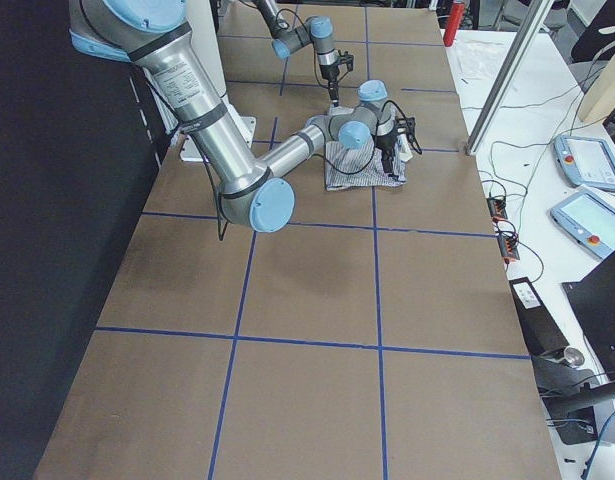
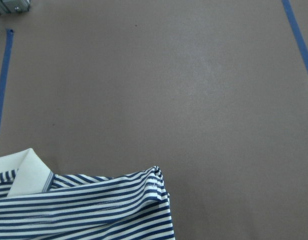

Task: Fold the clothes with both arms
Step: 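Release the hem and draw both grippers back from the folded shirt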

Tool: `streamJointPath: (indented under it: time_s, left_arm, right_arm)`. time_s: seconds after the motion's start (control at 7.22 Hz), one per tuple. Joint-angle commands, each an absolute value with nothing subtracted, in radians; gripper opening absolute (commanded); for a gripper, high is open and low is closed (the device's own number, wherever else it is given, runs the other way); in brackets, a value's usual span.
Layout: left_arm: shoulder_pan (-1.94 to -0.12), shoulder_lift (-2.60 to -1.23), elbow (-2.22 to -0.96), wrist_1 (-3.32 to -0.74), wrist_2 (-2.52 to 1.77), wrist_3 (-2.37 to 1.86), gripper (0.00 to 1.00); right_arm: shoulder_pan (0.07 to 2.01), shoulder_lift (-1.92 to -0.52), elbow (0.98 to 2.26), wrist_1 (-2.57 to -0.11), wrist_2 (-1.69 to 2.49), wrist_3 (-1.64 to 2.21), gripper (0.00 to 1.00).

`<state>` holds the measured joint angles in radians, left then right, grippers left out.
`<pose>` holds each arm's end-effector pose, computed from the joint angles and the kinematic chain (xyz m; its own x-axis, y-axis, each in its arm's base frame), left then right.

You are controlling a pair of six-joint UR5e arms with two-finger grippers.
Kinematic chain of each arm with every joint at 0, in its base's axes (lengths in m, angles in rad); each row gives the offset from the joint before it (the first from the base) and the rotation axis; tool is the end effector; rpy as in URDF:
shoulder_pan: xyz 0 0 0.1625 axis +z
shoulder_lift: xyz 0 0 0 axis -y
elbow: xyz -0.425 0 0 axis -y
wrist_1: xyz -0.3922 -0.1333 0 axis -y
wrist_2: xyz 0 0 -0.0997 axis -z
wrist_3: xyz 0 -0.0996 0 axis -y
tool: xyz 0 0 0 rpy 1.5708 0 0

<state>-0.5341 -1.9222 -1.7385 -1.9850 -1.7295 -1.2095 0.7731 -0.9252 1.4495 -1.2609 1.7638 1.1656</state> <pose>0.4783 -0.4195 0.3454 0.6183 0.0399 -0.7850 0.1869 0.9626 0.1961 -0.4461 -0.5948 0.2974 0.6720 0.1151 0.7316 -0.3469 0.9217 0.1736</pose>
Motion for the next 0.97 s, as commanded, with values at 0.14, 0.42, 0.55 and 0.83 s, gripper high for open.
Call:
streamJointPath:
  time_s: [0.14, 0.42, 0.55, 0.83]
  left_arm:
    - [-0.503, -1.936, -1.733, -1.985, -1.730, -1.213, 0.54]
    - [-0.503, -1.937, -1.732, -1.985, -1.729, -1.212, 0.29]
    - [-0.503, -1.937, -1.732, -1.983, -1.729, -1.212, 0.05]
    - [-0.505, -1.930, -1.733, -1.983, -1.724, -1.204, 0.00]
  right_arm:
    - [0.773, -0.927, 1.448, -1.261, 1.763, 1.164, 1.00]
    - [0.773, -0.930, 1.447, -1.259, 1.761, 1.164, 1.00]
    - [0.773, -0.930, 1.447, -1.259, 1.759, 1.164, 1.00]
    - [0.773, -0.931, 1.447, -1.258, 1.758, 1.166, 1.00]
